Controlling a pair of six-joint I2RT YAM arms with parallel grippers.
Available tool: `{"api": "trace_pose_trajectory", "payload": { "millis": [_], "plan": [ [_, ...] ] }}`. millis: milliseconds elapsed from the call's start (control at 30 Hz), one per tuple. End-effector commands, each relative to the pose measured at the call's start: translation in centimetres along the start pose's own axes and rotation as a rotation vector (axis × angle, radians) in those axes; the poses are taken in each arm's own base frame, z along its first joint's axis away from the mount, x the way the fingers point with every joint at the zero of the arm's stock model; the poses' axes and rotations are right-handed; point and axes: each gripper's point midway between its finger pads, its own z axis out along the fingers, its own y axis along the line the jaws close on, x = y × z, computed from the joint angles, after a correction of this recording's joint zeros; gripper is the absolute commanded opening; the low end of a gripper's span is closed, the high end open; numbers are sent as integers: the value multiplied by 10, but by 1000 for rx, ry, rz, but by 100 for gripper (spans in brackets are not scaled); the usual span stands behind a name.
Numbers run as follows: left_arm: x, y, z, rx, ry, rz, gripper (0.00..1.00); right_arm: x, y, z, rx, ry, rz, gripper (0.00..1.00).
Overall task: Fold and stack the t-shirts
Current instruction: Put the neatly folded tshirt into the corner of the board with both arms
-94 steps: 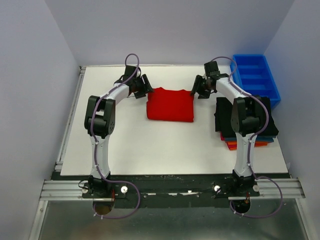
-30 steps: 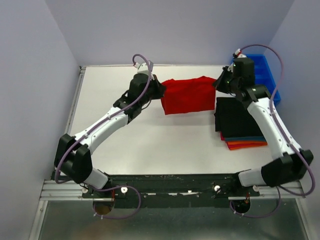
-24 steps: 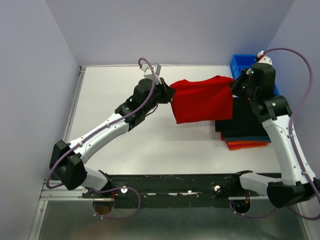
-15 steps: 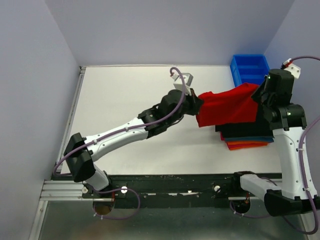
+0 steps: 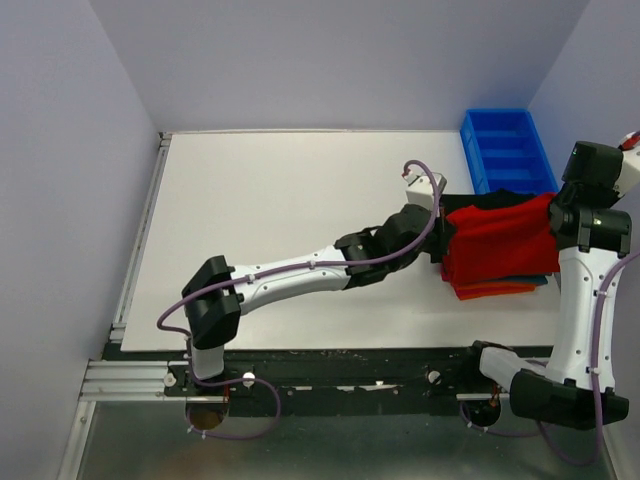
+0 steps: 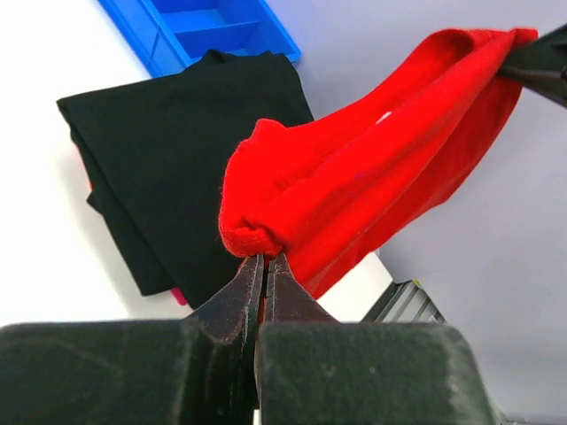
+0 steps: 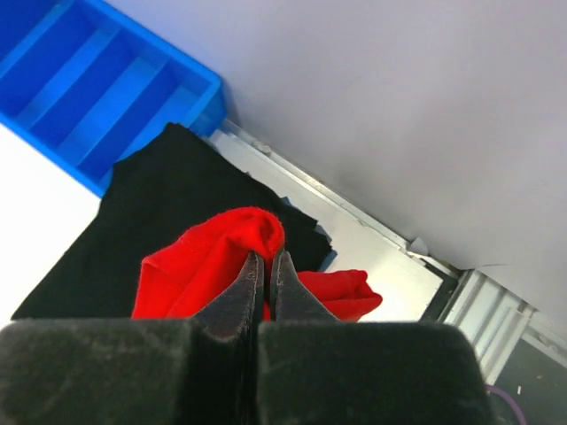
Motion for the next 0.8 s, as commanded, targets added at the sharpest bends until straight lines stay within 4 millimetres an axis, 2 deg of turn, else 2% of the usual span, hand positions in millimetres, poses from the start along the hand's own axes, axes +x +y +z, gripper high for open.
{"api": "trace_pose_trajectory", "payload": {
  "millis": [0,133,300,467,533,600,767],
  "plan": [
    [-4,3,16,-38,-18,19,0,1,-15,20,116,-16,-11,1],
    [-2,8,31,-51,-15,5,0,7,-3,38,90,16,-9,1],
    [1,29,44,-97,-18,-21,0,8,11,63,77,59,-19,1],
    [-8,46,65,-102,-24,-44,0,9,31,84,41,74,-18,1],
    [-11,46,71,-103,-38,-31,0,8,36,92,40,76,-21,1],
    [-9,50,82,-103,-36,-29,0,9,43,103,41,85,-26,1],
    [1,77,115,-101,-5,-95,0,15,69,136,12,123,-47,1]
  ]
}}
